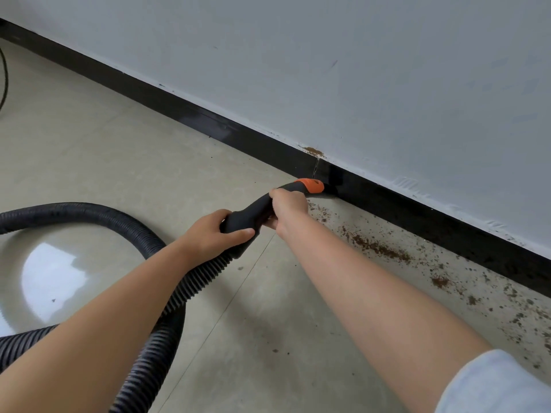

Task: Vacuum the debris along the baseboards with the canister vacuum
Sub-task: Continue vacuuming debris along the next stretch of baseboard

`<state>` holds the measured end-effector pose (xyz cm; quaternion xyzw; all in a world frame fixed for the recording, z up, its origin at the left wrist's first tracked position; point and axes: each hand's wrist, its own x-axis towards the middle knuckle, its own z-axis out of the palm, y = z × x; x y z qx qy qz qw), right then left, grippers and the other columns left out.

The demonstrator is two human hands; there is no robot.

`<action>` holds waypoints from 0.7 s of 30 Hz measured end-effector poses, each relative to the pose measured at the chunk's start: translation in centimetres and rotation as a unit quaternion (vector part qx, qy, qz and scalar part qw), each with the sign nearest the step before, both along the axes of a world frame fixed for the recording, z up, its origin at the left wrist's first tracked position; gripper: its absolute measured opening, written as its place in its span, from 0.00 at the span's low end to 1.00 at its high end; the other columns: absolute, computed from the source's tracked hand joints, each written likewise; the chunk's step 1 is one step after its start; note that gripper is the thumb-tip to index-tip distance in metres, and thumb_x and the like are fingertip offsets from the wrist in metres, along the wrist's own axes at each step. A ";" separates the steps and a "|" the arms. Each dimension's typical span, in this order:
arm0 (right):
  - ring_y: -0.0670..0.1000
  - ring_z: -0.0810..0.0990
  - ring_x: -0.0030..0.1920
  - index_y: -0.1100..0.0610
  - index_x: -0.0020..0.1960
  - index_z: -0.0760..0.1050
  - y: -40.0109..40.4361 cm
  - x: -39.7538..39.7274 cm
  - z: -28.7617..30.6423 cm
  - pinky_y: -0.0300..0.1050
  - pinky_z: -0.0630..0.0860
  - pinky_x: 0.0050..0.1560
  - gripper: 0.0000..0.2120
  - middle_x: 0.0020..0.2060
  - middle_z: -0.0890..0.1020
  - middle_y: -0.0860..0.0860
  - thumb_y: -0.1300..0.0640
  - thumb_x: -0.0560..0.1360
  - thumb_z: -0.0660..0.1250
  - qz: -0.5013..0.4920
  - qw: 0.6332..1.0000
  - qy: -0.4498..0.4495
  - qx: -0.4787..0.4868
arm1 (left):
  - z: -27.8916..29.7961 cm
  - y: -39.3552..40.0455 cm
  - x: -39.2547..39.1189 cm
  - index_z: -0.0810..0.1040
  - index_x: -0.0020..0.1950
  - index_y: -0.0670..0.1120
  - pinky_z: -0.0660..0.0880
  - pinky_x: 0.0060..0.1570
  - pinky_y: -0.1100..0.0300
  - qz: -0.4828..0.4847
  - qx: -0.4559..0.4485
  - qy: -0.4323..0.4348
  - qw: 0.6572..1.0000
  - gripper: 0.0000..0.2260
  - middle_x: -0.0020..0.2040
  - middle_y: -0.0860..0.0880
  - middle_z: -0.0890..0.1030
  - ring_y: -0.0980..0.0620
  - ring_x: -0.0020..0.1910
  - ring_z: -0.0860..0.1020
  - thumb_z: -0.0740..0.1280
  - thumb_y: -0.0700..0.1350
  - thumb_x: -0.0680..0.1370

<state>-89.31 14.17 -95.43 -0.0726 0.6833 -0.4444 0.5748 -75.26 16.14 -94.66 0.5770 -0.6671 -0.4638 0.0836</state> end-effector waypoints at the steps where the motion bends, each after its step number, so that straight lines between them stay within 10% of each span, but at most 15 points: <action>1: 0.59 0.75 0.55 0.59 0.55 0.67 -0.3 0.8 0.2 0.54 0.79 0.49 0.07 0.50 0.73 0.56 0.63 0.77 0.60 0.016 1.000 -0.001 -0.011 | 0.0 0.1 0.7 0.71 0.56 0.47 0.73 0.39 0.64 0.010 -0.014 -0.004 1.000 0.14 0.43 0.52 0.77 0.57 0.41 0.76 0.69 0.49 0.75; 13: 0.59 0.76 0.57 0.60 0.63 0.67 -2.7 8.2 -1.0 0.54 0.78 0.54 0.16 0.59 0.74 0.57 0.60 0.77 0.63 0.101 0.994 -0.040 -0.021 | 0.3 0.1 6.7 0.66 0.55 0.46 0.66 0.30 0.70 0.034 -0.046 -0.085 0.995 0.16 0.39 0.55 0.75 0.62 0.35 0.74 0.69 0.50 0.74; 21: 0.57 0.74 0.53 0.61 0.64 0.64 -3.0 5.5 -2.5 0.56 0.76 0.49 0.16 0.54 0.73 0.57 0.63 0.78 0.61 0.046 0.995 -0.082 -0.027 | -0.7 -0.6 4.8 0.67 0.57 0.44 0.75 0.43 0.55 -0.035 -0.092 -0.175 0.980 0.21 0.52 0.46 0.75 0.48 0.46 0.77 0.68 0.55 0.73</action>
